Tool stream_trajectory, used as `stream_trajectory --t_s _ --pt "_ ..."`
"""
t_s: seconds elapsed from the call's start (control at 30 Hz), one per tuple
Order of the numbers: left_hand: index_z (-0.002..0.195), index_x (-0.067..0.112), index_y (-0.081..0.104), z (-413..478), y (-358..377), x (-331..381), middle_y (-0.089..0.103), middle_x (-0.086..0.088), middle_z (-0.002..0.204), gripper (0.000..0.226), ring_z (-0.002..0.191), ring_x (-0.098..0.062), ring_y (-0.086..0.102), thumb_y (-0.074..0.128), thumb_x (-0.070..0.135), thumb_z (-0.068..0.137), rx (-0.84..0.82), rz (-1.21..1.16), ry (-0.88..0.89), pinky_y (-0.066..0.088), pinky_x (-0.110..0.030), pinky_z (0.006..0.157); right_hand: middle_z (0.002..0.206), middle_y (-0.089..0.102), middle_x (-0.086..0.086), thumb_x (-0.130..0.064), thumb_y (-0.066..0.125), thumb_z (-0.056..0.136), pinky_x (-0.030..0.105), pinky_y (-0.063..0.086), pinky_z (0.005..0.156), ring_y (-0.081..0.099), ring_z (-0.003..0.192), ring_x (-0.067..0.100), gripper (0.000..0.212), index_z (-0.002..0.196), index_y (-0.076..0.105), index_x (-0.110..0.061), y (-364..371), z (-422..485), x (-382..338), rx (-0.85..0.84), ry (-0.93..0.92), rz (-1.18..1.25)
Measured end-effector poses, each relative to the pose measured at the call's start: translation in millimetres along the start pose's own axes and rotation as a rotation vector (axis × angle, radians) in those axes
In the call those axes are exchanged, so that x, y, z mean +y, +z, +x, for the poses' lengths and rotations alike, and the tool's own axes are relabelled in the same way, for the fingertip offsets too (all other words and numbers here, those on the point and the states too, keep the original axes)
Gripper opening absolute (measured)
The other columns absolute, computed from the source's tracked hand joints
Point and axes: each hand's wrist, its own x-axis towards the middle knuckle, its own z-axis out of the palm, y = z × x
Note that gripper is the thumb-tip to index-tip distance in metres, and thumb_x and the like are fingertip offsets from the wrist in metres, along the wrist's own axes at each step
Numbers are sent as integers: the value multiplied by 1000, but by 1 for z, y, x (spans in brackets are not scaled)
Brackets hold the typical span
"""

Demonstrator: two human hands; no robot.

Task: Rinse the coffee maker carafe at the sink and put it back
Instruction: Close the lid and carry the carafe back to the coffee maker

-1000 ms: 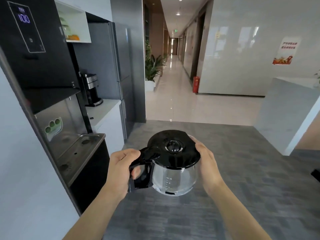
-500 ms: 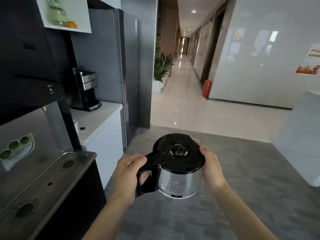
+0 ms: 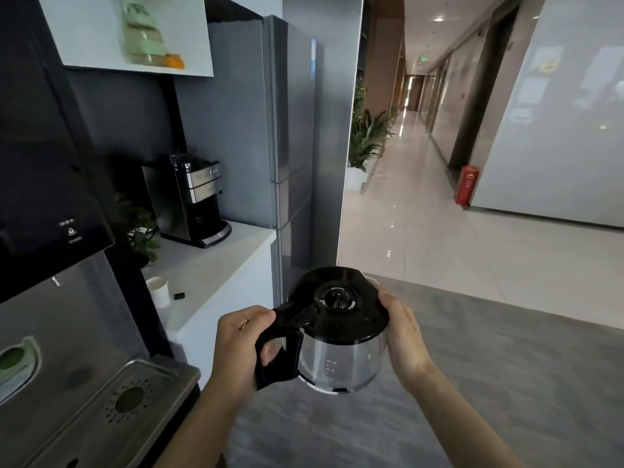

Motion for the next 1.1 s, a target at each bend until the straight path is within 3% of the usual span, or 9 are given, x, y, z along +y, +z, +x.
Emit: stream_trajectory --t_s 0.1,0.2,0.27,0.4,0.5,0.73,0.97,1.1 --pt "47 2 46 57 2 -13 33 -4 35 38 33 -16 29 59 16 80 57 31 23 26 -21 40 126 76 -8 -22 35 103 29 43 110 63 127 8 44 126 72 -21 9 74 15 -61 -18 -7" --pt "47 10 49 113 4 -20 33 -4 37 33 35 -16 29 62 25 73 112 59 20 27 -21 41 114 79 -14 -19 37 106 7 46 92 67 113 -7 39 117 74 -26 20 144 24 -103 -2 8" --pt "46 14 51 152 5 -22 34 -4 37 32 35 -16 30 59 21 77 146 87 32 28 -20 42 119 77 -10 -27 41 101 2 46 88 67 112 -8 39 123 72 -22 28 189 26 -144 -18 7" --pt "47 12 49 225 3 -28 33 -3 39 32 37 -17 29 56 17 78 207 101 42 25 -22 42 131 73 0 -40 42 90 33 42 117 62 130 12 55 133 68 -16 47 272 40 -229 -24 47" --pt "51 7 45 276 -2 -41 32 -3 41 32 39 -16 28 57 16 79 238 106 46 24 -22 43 135 71 0 -43 43 91 45 35 122 59 134 16 56 135 67 -18 57 329 59 -263 4 57" --pt "53 0 42 387 -27 -85 32 -4 42 34 39 -16 28 56 15 81 269 96 53 26 -21 43 133 72 -2 -41 38 95 45 38 121 60 132 13 53 136 66 -22 90 443 107 -318 54 15" --pt "63 -12 41 496 -74 -135 29 -11 49 36 48 -20 25 54 4 92 327 115 26 26 -20 44 124 76 -2 -34 31 100 30 48 108 66 123 13 50 132 68 -22 147 560 153 -417 97 -50" --pt "54 3 47 544 -96 -155 29 -9 47 40 45 -17 27 52 -1 93 441 120 -13 23 -21 46 115 78 6 -33 35 101 31 51 99 70 113 16 47 124 73 -16 183 616 177 -482 157 -60"
